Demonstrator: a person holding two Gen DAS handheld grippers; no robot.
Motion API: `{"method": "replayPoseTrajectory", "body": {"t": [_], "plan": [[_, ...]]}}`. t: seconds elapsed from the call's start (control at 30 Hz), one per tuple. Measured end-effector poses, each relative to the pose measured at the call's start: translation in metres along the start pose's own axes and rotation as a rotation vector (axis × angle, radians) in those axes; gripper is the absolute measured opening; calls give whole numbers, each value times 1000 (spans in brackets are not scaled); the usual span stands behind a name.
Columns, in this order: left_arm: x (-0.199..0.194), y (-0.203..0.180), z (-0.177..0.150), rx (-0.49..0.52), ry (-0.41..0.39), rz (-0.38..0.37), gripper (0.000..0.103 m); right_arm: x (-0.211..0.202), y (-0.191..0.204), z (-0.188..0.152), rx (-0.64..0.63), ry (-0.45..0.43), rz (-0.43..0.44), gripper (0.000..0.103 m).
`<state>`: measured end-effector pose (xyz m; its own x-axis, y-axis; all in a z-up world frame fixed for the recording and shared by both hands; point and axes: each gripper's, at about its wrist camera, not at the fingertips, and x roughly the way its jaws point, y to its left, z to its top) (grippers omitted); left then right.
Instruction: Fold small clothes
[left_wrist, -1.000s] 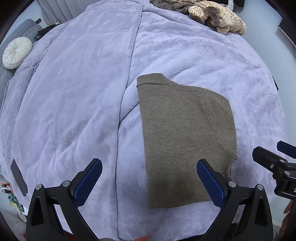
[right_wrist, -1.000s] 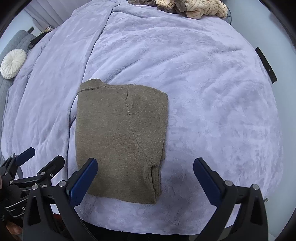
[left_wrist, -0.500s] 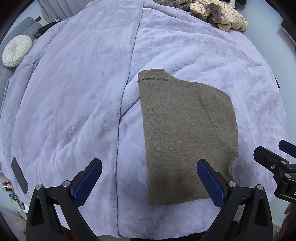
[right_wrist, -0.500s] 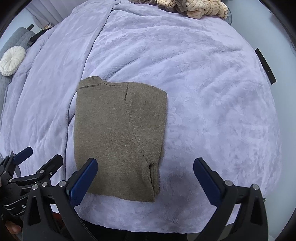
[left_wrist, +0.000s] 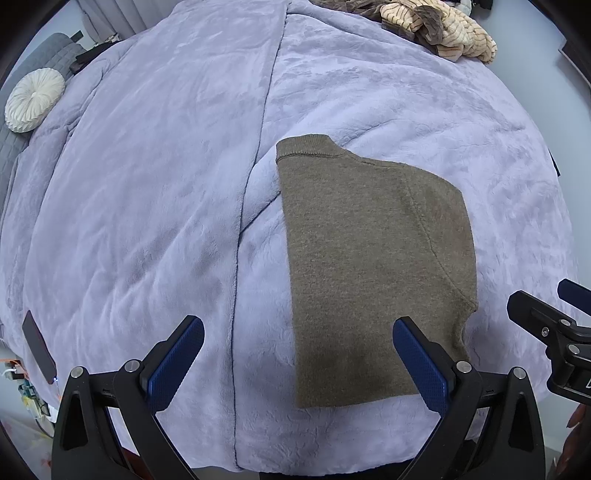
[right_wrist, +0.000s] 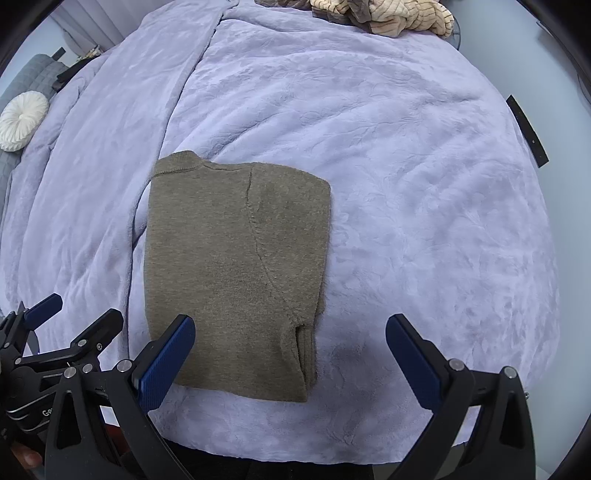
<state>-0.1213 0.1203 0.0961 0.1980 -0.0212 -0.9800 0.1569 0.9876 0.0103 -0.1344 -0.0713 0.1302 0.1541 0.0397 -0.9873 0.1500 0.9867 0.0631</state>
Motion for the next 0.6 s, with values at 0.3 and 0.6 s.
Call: {"method": "replayPoseTrajectory", "body": {"t": [0.3, 0.6], "plan": [[2, 0, -1, -3, 6, 0, 102, 1, 0, -1, -1, 4, -2, 103], [2, -2, -3, -5, 8, 1, 102, 1, -1, -1, 1, 5, -3, 103]]}}
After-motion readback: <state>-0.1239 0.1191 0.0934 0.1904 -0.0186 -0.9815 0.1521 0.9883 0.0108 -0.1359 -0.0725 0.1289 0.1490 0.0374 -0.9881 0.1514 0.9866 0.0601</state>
